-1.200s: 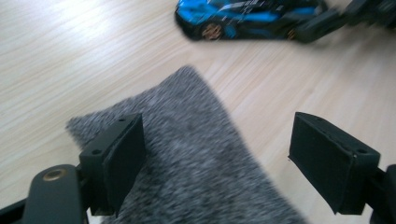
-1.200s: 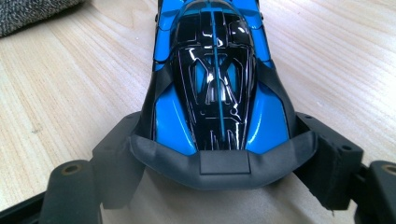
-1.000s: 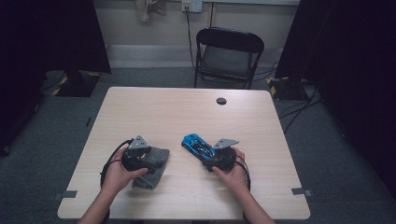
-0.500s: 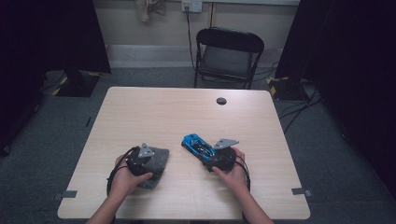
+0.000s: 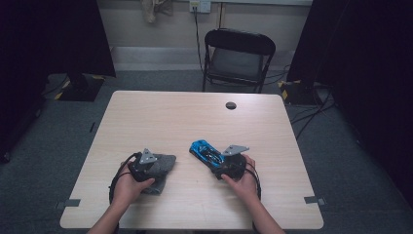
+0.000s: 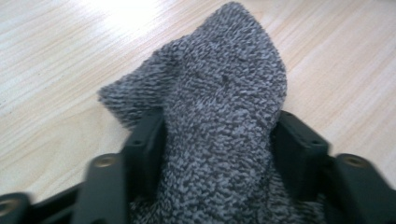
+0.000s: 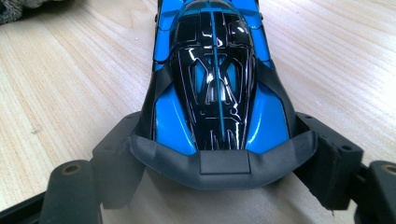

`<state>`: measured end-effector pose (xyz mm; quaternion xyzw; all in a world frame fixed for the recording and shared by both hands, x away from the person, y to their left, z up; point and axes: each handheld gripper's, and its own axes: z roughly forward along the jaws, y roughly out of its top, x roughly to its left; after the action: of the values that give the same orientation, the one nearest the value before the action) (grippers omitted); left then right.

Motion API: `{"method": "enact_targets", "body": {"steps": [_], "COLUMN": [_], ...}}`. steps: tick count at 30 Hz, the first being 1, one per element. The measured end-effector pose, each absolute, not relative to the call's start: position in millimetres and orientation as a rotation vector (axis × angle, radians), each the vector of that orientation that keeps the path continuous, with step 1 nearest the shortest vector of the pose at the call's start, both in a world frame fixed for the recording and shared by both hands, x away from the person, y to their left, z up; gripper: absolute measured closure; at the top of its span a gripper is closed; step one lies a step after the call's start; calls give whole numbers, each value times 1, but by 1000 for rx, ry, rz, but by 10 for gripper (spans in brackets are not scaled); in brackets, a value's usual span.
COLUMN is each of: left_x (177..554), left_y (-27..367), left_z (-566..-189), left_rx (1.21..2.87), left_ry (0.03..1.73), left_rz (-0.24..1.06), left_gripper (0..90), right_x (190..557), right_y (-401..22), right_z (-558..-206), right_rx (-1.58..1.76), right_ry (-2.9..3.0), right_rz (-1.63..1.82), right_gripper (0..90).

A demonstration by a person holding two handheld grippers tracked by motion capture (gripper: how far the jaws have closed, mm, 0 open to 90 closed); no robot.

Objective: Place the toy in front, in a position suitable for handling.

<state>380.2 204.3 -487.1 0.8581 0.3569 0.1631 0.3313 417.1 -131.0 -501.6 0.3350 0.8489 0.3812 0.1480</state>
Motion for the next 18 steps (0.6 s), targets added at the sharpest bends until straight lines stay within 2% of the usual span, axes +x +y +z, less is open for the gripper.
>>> {"method": "enact_targets", "body": {"steps": [2, 6, 18], "left_x": [379, 379, 387], "left_y": [203, 201, 188], "left_z": [-486, -484, -469], "left_rx": [2261, 2267, 2180], "left_ry": [912, 915, 887], "left_rz": [427, 422, 295], "left_gripper": [546, 631, 668], "right_x": [417, 417, 417], "right_y": [-131, -131, -131], "right_z": [-502, -502, -502], "right_rx": [965, 965, 967], "right_ry": [2441, 2440, 2439], "right_rz": [1096, 1096, 1095], "right_gripper": [241, 241, 241]}}
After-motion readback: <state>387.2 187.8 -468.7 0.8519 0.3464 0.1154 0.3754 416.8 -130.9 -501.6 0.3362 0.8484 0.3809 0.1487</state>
